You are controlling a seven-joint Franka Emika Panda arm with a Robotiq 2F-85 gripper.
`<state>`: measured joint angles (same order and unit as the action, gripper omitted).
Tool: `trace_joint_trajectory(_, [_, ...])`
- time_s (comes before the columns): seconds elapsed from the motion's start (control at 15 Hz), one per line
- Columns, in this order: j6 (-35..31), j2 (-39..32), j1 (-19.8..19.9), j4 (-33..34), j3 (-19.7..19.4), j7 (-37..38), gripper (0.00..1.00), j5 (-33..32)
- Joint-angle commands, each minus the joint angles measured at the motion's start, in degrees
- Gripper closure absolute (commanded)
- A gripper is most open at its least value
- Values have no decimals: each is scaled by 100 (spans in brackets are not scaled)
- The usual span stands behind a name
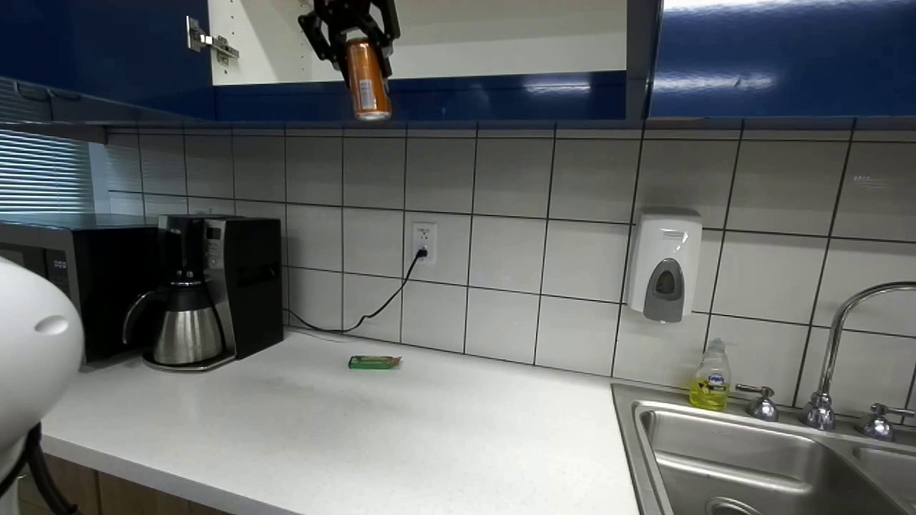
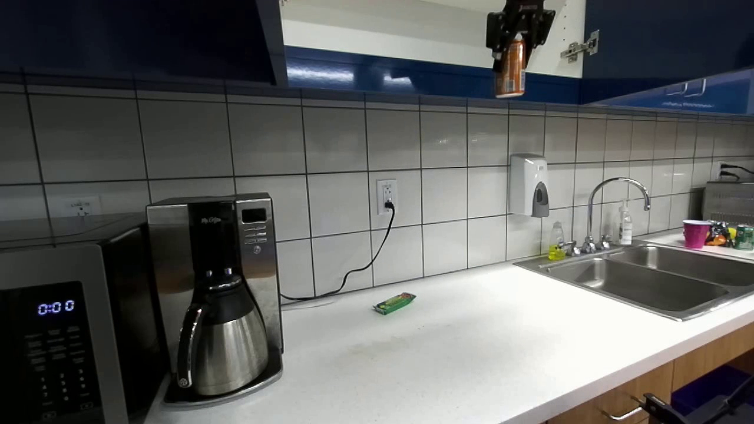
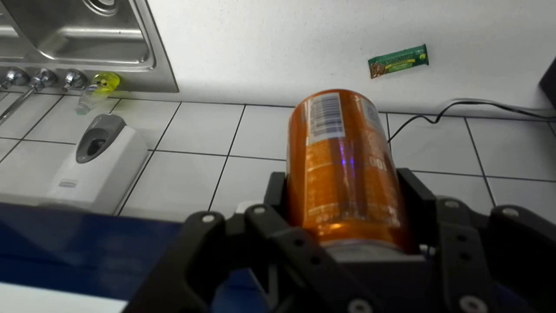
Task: Pick up the can of fanta and place it on the bottom shelf of the cabinet
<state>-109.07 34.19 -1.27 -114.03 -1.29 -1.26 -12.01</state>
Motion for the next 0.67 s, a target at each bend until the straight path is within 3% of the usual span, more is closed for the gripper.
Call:
trace_joint_trajectory(0.0, [405, -382, 146, 987, 145, 32, 61, 14])
trace_joint_trajectory(0.6, [911, -1551, 163, 3033, 151, 169, 61, 28])
